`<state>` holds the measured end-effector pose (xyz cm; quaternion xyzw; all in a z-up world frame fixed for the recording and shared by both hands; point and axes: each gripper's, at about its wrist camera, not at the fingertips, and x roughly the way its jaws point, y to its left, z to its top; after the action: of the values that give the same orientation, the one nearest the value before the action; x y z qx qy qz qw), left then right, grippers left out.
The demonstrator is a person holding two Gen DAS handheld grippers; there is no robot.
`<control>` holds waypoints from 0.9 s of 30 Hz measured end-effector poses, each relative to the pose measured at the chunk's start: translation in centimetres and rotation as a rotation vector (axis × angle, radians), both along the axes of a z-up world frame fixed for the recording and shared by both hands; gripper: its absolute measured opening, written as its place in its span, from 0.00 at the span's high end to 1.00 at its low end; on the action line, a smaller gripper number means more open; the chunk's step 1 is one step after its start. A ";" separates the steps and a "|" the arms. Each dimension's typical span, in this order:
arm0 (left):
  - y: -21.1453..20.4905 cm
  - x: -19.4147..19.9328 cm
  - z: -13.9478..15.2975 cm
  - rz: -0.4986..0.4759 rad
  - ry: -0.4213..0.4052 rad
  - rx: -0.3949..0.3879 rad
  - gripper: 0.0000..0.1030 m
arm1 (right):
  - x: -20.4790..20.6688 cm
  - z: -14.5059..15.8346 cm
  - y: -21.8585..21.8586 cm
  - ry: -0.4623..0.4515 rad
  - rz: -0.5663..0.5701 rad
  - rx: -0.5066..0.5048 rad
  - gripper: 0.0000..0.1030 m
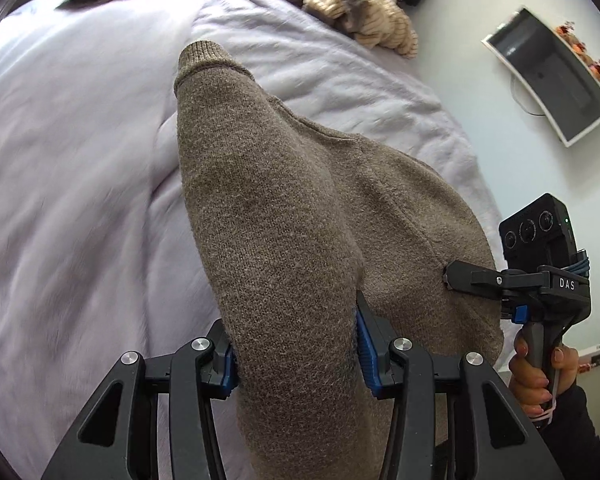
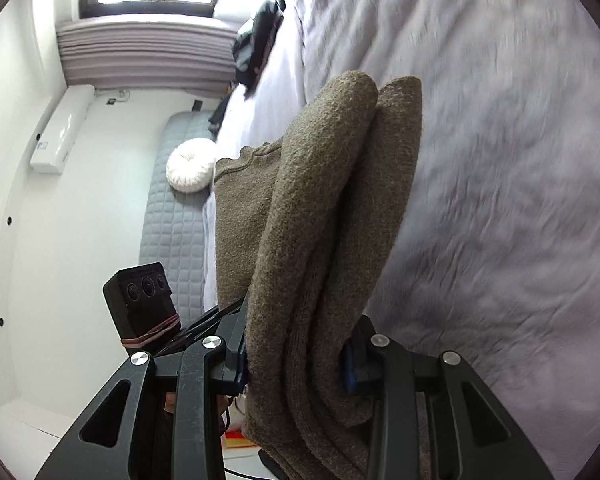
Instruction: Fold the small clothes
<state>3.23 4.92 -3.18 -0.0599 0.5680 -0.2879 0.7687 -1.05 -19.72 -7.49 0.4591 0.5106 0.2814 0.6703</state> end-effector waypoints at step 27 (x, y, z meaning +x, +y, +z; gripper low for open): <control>2.7 -5.2 -2.6 0.171 -0.165 0.224 0.51 | -5.2 5.7 6.7 -0.244 0.143 -0.696 0.75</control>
<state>-1.97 7.63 -5.79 0.0017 0.5242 -0.1603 0.8364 -6.30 -13.03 -1.83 0.1298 0.5227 0.1899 0.8209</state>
